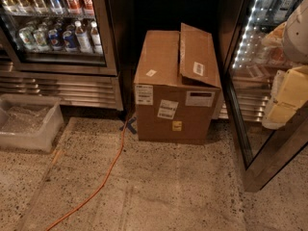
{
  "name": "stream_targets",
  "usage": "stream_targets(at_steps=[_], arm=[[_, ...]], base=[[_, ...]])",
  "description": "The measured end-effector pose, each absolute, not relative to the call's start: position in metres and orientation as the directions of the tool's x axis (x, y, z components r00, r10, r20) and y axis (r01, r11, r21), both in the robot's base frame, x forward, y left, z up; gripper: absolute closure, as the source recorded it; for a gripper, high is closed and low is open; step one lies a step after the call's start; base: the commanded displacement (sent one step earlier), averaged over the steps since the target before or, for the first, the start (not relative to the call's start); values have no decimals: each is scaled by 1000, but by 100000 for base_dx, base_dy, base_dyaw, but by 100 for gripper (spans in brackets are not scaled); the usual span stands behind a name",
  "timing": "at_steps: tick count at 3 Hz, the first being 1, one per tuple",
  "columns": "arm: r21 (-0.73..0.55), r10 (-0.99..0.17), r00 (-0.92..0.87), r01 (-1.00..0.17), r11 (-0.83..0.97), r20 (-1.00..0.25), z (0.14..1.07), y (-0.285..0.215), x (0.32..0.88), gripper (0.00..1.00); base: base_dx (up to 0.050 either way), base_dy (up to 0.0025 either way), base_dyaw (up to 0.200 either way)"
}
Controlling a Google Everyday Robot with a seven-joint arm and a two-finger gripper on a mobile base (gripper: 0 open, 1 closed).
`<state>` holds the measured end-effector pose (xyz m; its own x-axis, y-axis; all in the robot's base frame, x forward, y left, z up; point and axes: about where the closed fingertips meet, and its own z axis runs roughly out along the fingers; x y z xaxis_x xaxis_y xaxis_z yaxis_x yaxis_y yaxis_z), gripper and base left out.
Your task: Close left fridge door
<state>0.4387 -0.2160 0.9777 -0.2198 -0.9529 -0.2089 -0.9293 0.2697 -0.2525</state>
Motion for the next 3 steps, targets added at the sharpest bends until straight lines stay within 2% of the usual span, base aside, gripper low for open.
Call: stream_targets(at_steps=[2, 3], arm=[[-248, -953, -217, -931, 267, -213, 981, -213, 445, 0], [-218, -961, -200, -946, 241, -193, 964, -195, 455, 0]], base=[[0, 0, 0], [0, 0, 0]])
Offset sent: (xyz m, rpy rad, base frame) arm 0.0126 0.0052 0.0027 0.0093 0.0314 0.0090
